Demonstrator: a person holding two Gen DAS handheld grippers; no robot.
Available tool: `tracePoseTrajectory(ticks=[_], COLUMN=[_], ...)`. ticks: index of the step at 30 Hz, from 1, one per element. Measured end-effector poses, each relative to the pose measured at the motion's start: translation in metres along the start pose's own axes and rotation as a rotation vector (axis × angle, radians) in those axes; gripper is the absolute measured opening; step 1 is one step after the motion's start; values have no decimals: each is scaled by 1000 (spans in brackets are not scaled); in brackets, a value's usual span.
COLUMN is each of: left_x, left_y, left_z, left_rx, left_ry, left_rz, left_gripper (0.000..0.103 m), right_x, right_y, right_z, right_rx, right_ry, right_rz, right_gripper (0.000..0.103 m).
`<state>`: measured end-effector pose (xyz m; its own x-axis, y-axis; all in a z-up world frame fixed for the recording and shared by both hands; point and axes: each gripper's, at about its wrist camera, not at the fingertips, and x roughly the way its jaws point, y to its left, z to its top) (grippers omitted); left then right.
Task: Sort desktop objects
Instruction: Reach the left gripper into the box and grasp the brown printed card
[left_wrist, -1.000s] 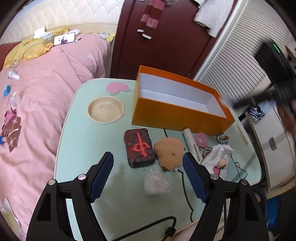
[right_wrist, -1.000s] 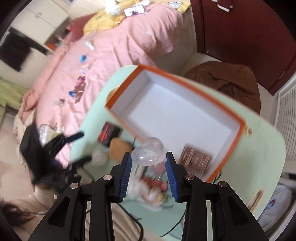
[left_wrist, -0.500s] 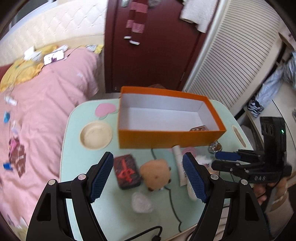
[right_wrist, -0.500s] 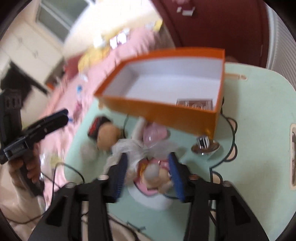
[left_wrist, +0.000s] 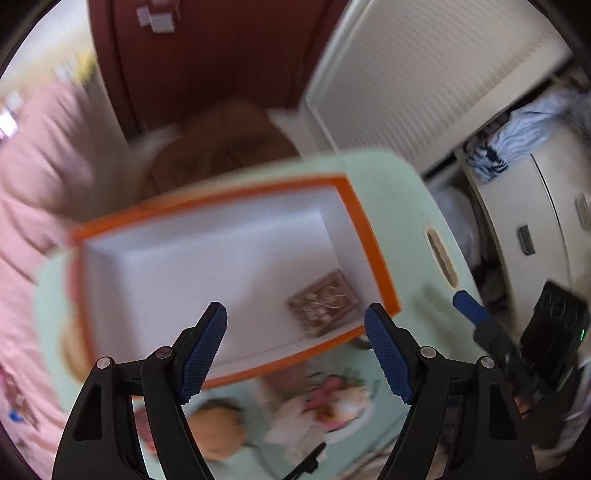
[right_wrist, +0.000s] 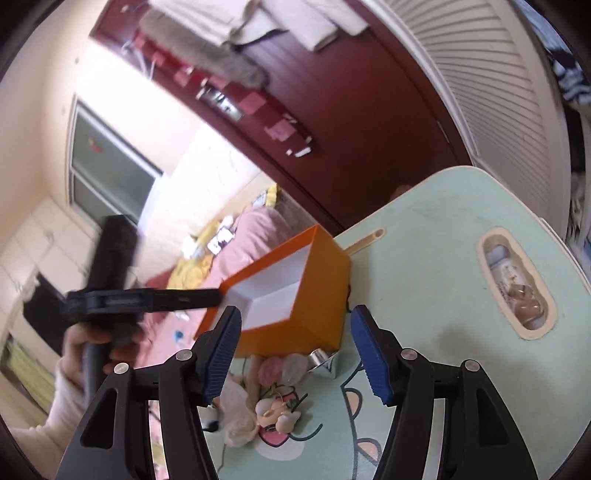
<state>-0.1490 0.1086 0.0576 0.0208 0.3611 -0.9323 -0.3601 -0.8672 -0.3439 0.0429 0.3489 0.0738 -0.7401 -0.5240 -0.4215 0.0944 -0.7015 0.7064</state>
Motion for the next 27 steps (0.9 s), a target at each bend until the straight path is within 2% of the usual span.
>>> tracePoseTrajectory(ticks=[2, 4, 8, 12, 15, 19, 27], left_x=[22, 39, 58, 69, 69, 57, 24], left_y=[0, -3, -6, -15, -23, -4, 33], left_z=[10, 16, 20, 17, 8, 3, -7], left_rx=[-49, -64, -106, -69, 17, -11, -122], left_ry=[85, 138, 180, 174, 132, 103, 45], left_rz=[-10, 5, 16, 76, 176, 272, 202], left_gripper=[77, 77, 77, 78, 90, 91, 90], right_x=[-4, -4, 1, 7, 7, 7, 10], right_y=[-4, -5, -3, -8, -9, -10, -8], right_z=[3, 2, 0, -3, -4, -3, -4], right_rx=[24, 35, 44, 76, 94, 100, 93], right_ry=[0, -1, 10, 31, 37, 38, 50], right_rz=[15, 25, 42, 63, 72, 79, 79], right_gripper=[62, 62, 62, 62, 62, 62, 63])
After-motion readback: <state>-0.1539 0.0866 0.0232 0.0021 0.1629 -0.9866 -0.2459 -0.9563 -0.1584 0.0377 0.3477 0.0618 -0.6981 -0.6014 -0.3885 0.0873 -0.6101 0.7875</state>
